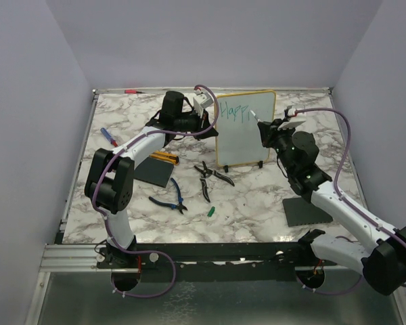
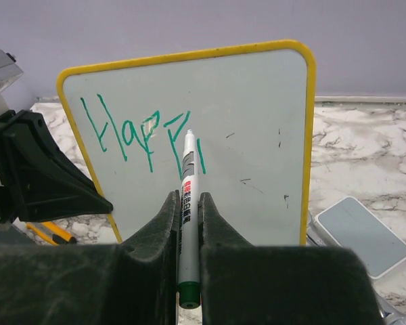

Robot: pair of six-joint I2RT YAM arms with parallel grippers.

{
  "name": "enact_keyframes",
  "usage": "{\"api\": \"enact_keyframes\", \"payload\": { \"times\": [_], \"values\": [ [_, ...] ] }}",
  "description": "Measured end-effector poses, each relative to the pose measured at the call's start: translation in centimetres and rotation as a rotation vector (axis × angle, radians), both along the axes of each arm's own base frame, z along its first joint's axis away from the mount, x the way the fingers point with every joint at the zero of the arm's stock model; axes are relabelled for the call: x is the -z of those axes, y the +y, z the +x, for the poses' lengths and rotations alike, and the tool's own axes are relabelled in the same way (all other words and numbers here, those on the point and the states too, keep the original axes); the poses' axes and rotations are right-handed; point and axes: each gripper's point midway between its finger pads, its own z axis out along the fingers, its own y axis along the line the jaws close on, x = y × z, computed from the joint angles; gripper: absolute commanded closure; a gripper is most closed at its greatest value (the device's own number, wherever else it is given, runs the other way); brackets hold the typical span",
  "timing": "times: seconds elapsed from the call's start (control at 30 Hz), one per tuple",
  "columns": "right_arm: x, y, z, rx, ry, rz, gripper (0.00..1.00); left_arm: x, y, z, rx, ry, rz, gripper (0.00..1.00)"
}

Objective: Write a sentence on the whiteboard

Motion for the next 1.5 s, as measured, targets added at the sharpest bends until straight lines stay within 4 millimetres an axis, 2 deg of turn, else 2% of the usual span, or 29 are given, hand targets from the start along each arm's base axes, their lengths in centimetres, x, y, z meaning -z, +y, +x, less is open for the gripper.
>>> {"api": "enact_keyframes", "payload": {
  "times": [0.1,0.4,0.63,0.93,1.5],
  "values": [
    [-0.3,0.2,0.4,0.000,-0.008,-0.005,0.99,0.0,0.0,0.0,0.000,0.000,0.000,1.00],
    [1.1,0.4,1.1,0.007,0.016,-0.034,1.00,0.0,0.0,0.0,0.000,0.000,0.000,1.00],
    [1.0,0.3,1.3,0.010,0.011,-0.039,0.99,0.0,0.0,0.0,0.000,0.000,0.000,1.00],
    [-2.1,-0.7,0.0,0.032,-0.063,0.001,0.99,0.0,0.0,0.0,0.000,0.000,0.000,1.00],
    [0.7,-0.4,1.3,0.044,0.000,-0.054,0.99,0.0,0.0,-0.1,0.000,0.000,0.001,1.00]
  ]
}}
